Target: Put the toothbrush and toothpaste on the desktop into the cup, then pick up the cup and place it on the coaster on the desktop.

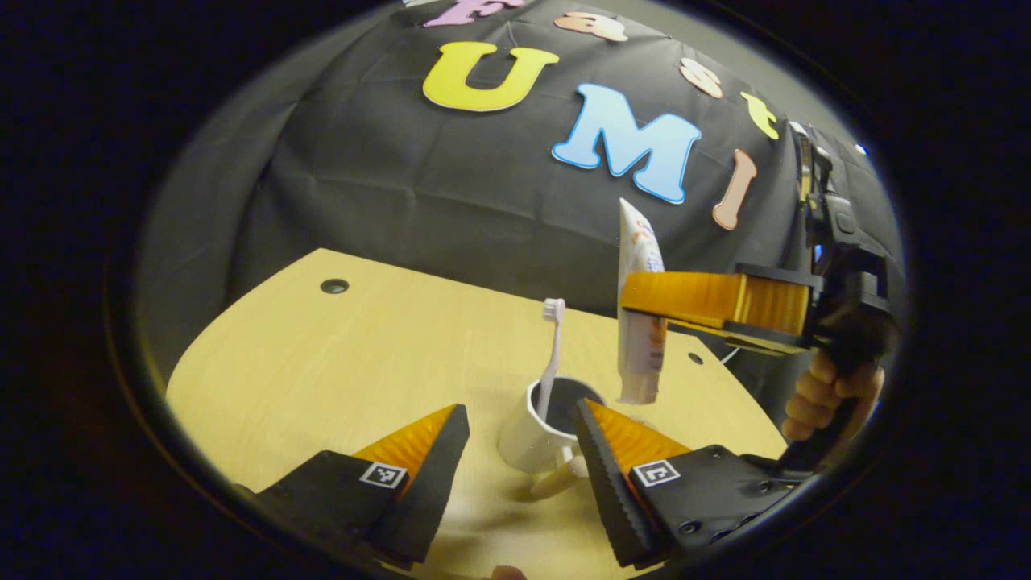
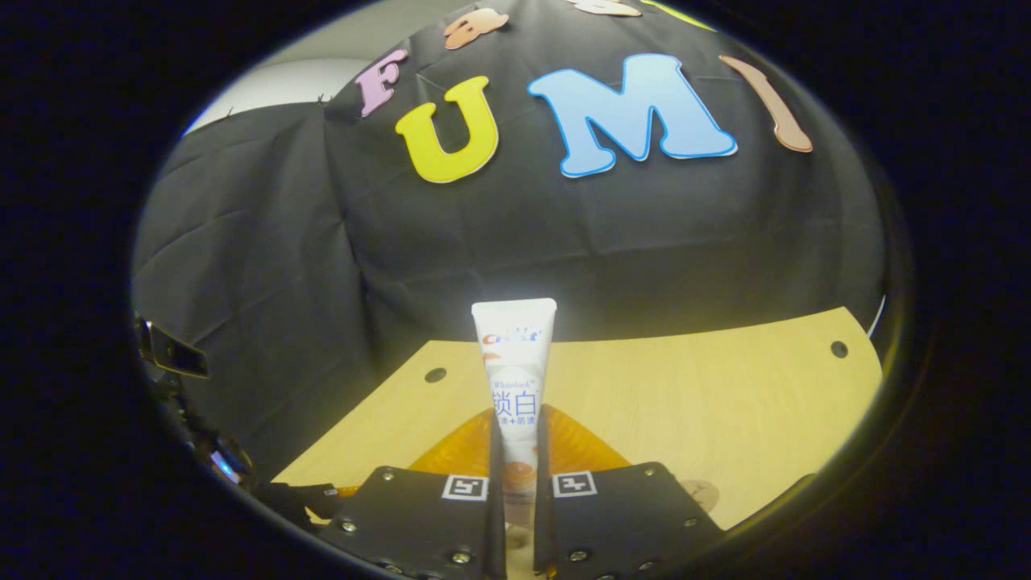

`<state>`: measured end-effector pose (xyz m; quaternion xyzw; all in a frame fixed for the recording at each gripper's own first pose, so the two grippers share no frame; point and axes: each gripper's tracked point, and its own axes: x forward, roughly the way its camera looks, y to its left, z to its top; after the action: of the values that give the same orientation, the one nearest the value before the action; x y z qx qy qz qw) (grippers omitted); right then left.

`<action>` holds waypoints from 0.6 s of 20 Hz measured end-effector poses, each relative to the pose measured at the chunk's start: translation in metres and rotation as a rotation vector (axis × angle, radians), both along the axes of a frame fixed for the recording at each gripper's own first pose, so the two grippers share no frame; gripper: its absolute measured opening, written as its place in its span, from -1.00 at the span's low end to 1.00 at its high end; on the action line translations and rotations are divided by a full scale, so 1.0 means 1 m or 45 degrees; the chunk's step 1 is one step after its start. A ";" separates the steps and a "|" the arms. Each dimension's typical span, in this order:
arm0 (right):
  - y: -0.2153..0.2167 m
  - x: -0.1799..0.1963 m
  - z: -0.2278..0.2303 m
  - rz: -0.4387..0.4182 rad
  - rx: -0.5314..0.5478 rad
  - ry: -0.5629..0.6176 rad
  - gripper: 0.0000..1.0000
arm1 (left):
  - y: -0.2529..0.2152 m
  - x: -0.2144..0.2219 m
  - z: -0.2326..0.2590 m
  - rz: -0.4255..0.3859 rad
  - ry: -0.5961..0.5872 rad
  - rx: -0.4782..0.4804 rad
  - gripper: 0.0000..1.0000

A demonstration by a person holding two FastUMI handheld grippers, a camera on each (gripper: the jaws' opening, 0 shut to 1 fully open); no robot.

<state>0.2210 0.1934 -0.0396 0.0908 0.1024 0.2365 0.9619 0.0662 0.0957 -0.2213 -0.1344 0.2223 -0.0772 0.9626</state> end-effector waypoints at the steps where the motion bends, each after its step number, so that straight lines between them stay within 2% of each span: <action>1: 0.005 0.004 -0.002 -0.001 -0.010 -0.007 -0.71 | 0.003 -0.006 -0.003 0.003 0.018 -0.004 0.74; 3: 0.015 0.008 -0.010 -0.006 -0.036 -0.023 -0.71 | 0.010 -0.017 -0.010 0.021 0.048 -0.026 0.80; 4: 0.018 0.011 -0.016 -0.023 -0.069 -0.037 -0.71 | 0.013 -0.022 -0.009 0.026 0.054 -0.039 0.74; 5: 0.022 0.015 -0.020 -0.033 -0.096 -0.045 -0.67 | 0.016 -0.027 -0.011 0.030 0.059 -0.042 0.80; 7: 0.024 0.019 -0.027 -0.051 -0.133 -0.058 -0.66 | 0.023 -0.034 -0.013 0.039 0.059 -0.023 0.74; 8: 0.025 0.018 -0.029 -0.055 -0.142 -0.060 -0.61 | 0.026 -0.036 -0.012 0.039 0.056 -0.018 0.80; 9: 0.025 0.019 -0.033 -0.063 -0.154 -0.053 -0.57 | 0.028 -0.037 -0.012 0.039 0.052 -0.014 0.74; 11: 0.022 0.017 -0.037 -0.084 -0.168 -0.039 -0.51 | 0.029 -0.037 -0.010 0.036 0.051 -0.010 0.74; 12: 0.023 0.016 -0.038 -0.082 -0.166 -0.027 -0.65 | 0.029 -0.037 -0.011 0.032 0.051 -0.012 0.74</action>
<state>0.2367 0.2160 -0.0778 0.0287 0.1044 0.1990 0.9740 0.0289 0.1244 -0.2318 -0.1434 0.2394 -0.0633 0.9582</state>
